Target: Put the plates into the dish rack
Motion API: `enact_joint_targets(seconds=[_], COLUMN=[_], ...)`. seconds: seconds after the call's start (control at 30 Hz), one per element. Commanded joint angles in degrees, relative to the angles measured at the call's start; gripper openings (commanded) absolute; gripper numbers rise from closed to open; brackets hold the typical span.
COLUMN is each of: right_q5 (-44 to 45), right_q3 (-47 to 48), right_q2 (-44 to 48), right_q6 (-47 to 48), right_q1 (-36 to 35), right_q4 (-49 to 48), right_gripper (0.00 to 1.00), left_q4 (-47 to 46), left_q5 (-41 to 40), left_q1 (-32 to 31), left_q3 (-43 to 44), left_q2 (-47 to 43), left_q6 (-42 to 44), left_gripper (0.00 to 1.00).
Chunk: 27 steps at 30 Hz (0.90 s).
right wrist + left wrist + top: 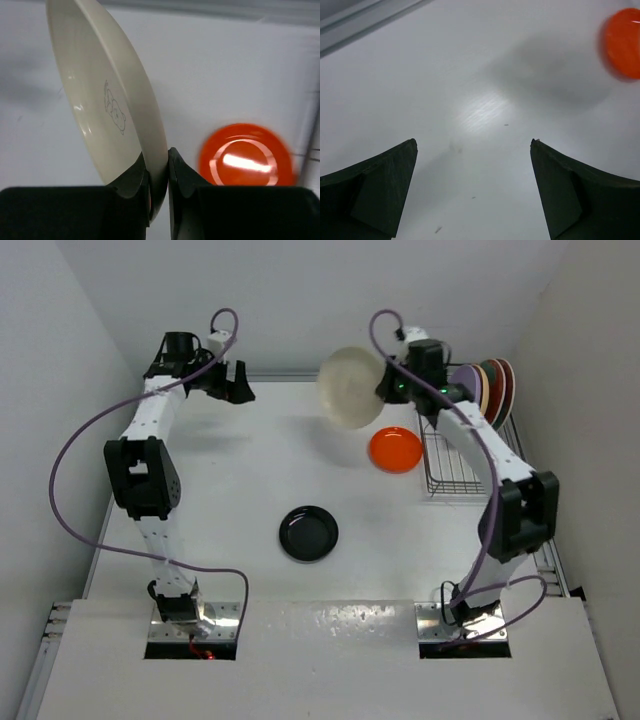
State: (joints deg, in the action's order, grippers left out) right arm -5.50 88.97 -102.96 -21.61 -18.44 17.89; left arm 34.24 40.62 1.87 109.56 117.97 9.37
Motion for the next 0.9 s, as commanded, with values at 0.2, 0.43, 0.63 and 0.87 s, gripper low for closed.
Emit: enact_joint_targets(seconds=[0.2,0.43,0.63,0.87], right_q5=[38.5,45.7,53.6,49.7], right_q3=[0.5,-1.0,-4.2,-6.0], right_q2=[9.0,3.3,-0.1,-2.0], right_q6=[18.9,25.0,26.0,23.5], right_q1=[12.2,15.4,15.0,14.8], right_q4=[-5.0,-12.6,-17.3,-20.2], right_gripper=[0.0,0.0,0.0,0.0], left_q4=[-0.1,-0.1,-0.1,-0.1], left_q5=[-14.2,-13.5,-12.9,-11.9], left_q1=[7.4,7.9,7.9,7.9], left_q3=[-1.4,-3.5,-4.0,-4.0], left_q2=[-3.0,-3.5,-4.2,-4.2], left_q6=[1.4,1.4,2.5,2.5], left_gripper=[1.0,1.0,1.0,1.0])
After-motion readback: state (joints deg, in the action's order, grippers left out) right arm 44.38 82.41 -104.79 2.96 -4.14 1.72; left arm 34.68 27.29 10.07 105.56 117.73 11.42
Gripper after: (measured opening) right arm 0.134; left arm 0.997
